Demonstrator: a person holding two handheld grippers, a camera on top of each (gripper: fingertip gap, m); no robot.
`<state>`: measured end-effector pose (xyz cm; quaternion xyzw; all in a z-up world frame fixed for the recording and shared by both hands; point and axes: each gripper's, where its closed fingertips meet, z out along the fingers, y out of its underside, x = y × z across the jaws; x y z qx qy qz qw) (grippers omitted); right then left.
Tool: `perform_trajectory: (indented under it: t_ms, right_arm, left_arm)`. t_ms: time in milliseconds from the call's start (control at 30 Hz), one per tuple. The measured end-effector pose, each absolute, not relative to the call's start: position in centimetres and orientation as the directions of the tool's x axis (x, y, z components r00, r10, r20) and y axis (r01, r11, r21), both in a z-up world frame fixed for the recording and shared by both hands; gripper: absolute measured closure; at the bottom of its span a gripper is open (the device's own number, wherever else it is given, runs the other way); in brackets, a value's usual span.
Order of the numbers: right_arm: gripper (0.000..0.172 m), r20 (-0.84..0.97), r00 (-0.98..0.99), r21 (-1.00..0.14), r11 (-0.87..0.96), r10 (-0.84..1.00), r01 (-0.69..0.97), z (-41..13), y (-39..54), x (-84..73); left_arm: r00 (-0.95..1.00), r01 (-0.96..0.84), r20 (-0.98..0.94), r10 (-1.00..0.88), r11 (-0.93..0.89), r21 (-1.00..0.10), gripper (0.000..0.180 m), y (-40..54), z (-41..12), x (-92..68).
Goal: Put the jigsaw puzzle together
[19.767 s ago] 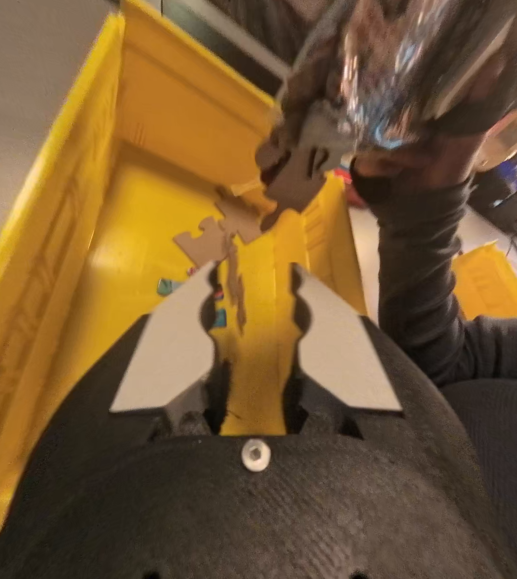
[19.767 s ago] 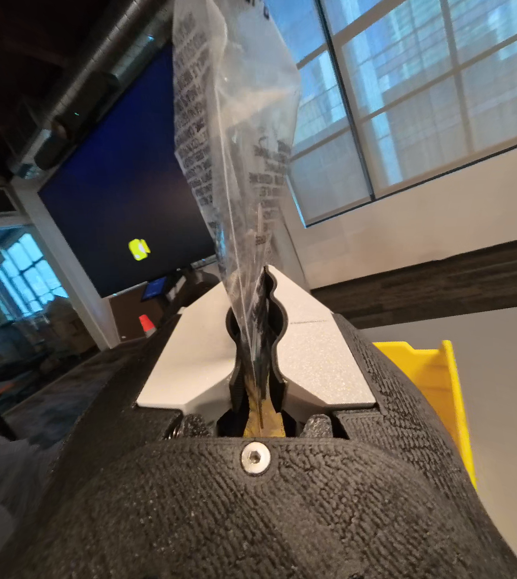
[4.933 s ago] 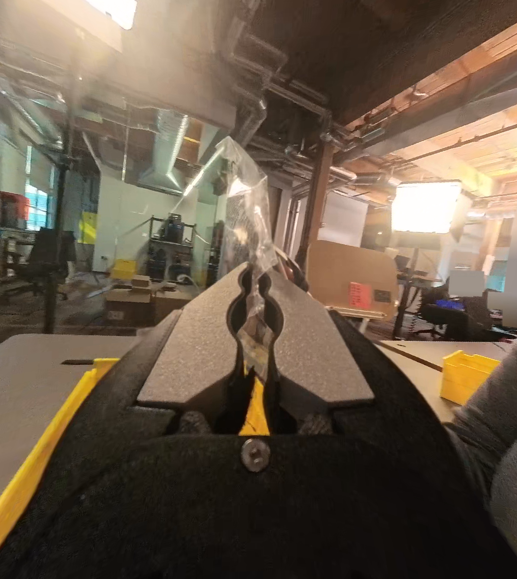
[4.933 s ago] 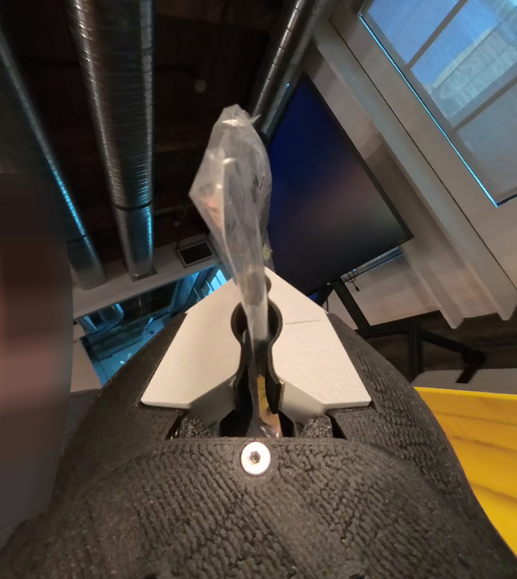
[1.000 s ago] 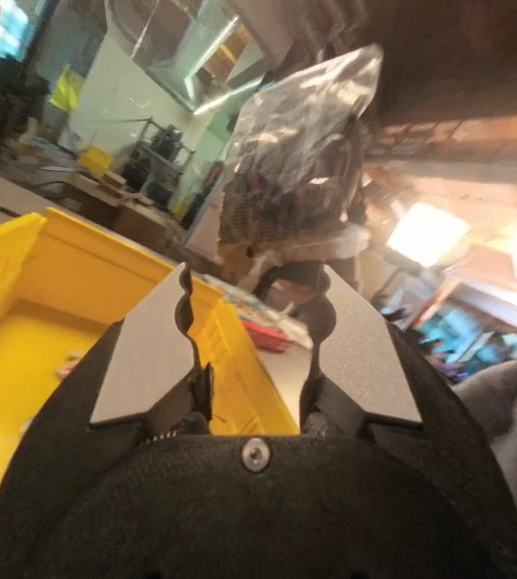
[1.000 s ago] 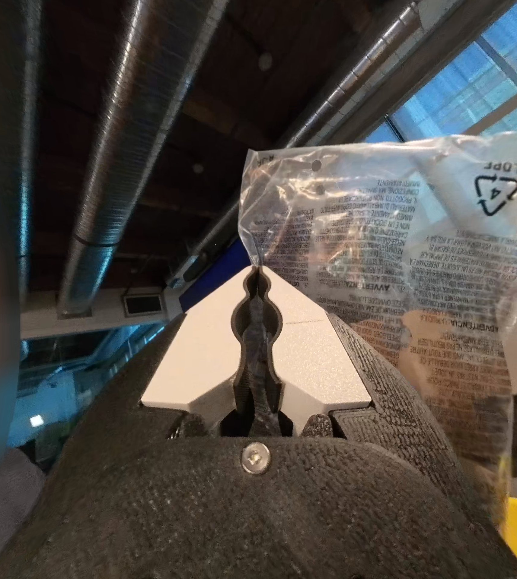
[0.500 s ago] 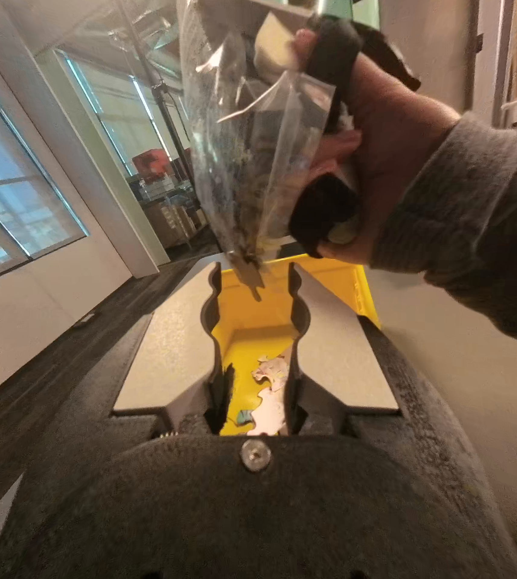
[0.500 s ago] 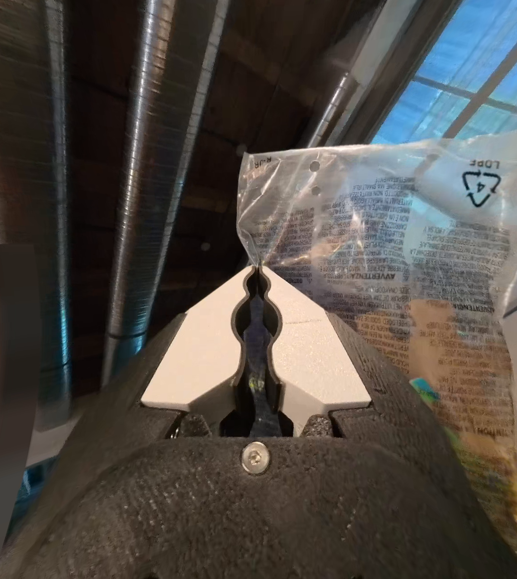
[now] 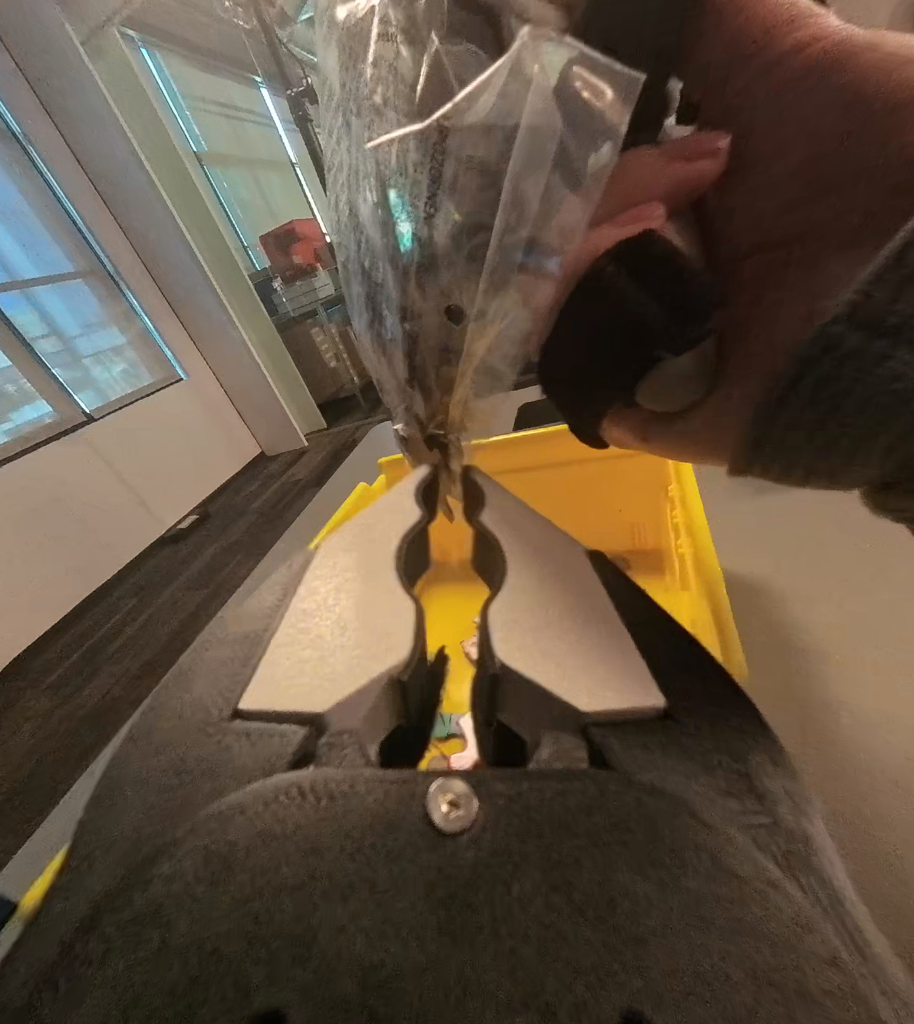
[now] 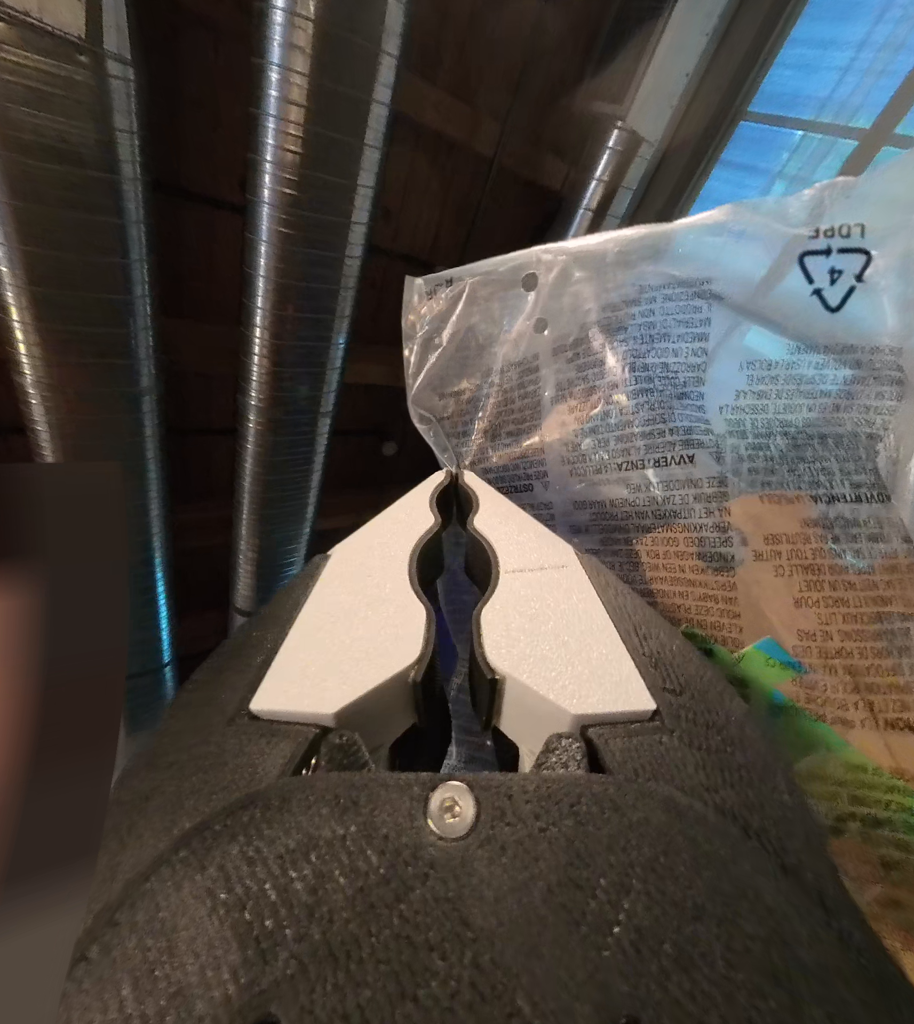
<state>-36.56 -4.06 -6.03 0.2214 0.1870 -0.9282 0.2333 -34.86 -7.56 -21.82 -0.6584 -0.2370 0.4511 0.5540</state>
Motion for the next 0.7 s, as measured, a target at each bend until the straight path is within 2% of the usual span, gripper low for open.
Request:
perform_trajectory:
  t_ms: [233,433,500,567,700]
  right_arm:
    - [0.172,-0.505,-0.793,-0.225,-0.836,-0.340,0.501,-6.1,-2.7,-37.0]
    - [0.172,-0.489,-0.801,-0.172,-0.862,-0.346,0.477,-6.2,-0.5,-37.6]
    - [0.172,-0.498,-0.812,-0.200,-0.870,-0.305,0.450,-6.1,0.2,-37.7]
    - [0.172,-0.519,-0.817,-0.244,-0.872,-0.253,0.425,-6.3,0.5,-37.9]
    - [0.172,-0.499,-0.798,-0.224,-0.840,-0.337,0.495,-6.2,0.5,-37.8]
  left_arm:
    - [0.497,-0.205,-0.334,0.801,-0.265,-0.942,0.179,-8.2,-21.9,-34.9]
    - [0.472,-0.250,-0.472,0.744,-0.400,-0.881,0.180,-9.5,-23.9,-33.9]
    - [0.443,-0.232,-0.529,0.724,-0.477,-0.848,0.180,-10.6,-24.9,-34.0]
    - [0.468,-0.188,-0.490,0.735,-0.458,-0.869,0.180,-11.3,-25.9,-34.0]
    - [0.507,-0.183,-0.316,0.802,-0.258,-0.949,0.177,-11.5,-23.5,-33.3]
